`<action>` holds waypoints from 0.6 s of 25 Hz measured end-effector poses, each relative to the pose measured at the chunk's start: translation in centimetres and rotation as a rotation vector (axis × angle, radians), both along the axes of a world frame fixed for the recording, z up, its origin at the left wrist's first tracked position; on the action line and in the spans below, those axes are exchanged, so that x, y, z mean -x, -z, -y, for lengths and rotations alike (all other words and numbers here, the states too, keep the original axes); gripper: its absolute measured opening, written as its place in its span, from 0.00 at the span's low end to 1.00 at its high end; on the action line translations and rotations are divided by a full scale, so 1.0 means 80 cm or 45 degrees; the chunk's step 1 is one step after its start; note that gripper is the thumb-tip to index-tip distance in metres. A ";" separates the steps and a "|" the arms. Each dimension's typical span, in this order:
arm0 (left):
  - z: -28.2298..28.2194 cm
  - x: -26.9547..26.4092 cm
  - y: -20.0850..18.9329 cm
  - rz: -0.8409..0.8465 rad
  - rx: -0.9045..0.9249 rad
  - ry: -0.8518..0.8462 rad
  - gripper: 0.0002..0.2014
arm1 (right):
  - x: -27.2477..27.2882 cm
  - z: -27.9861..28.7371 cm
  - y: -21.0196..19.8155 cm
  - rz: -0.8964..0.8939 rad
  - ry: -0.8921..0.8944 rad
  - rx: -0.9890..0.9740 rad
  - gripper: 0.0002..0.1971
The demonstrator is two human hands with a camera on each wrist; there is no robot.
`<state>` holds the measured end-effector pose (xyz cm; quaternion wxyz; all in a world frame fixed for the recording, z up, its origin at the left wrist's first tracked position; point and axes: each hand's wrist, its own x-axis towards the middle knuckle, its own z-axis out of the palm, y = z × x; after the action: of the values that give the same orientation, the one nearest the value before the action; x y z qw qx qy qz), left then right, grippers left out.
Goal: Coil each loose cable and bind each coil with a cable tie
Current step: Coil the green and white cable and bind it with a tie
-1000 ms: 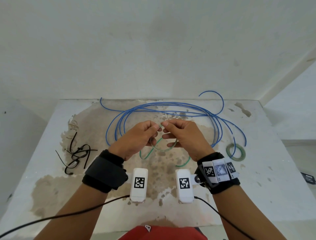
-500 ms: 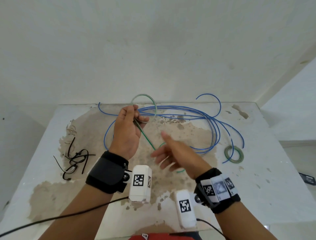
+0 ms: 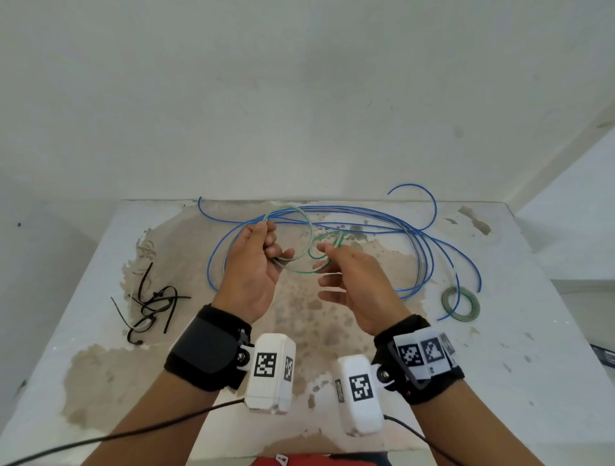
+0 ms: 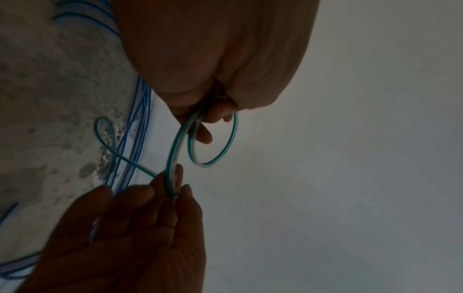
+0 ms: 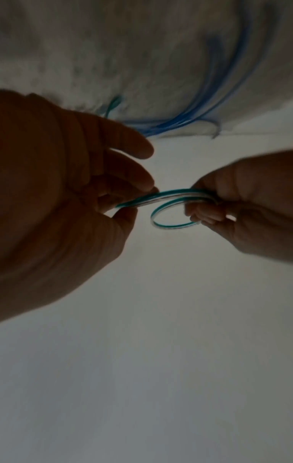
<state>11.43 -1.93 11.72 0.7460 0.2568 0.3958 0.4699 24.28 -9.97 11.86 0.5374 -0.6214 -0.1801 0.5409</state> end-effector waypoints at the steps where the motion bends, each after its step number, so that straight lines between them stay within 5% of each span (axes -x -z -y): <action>1: 0.001 0.001 -0.001 -0.036 0.006 0.041 0.12 | -0.003 0.001 -0.004 0.099 -0.032 -0.021 0.09; 8: 0.011 -0.001 -0.002 -0.345 -0.045 0.416 0.12 | -0.023 0.013 -0.010 0.281 -0.102 -0.087 0.11; 15: 0.009 0.001 -0.011 -0.652 -0.271 0.739 0.12 | -0.042 0.028 -0.015 0.381 -0.483 -0.152 0.17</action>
<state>11.37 -2.65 12.57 0.6943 0.5424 0.4291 0.1990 27.64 -12.19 13.04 0.4293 -0.6168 -0.4029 0.5224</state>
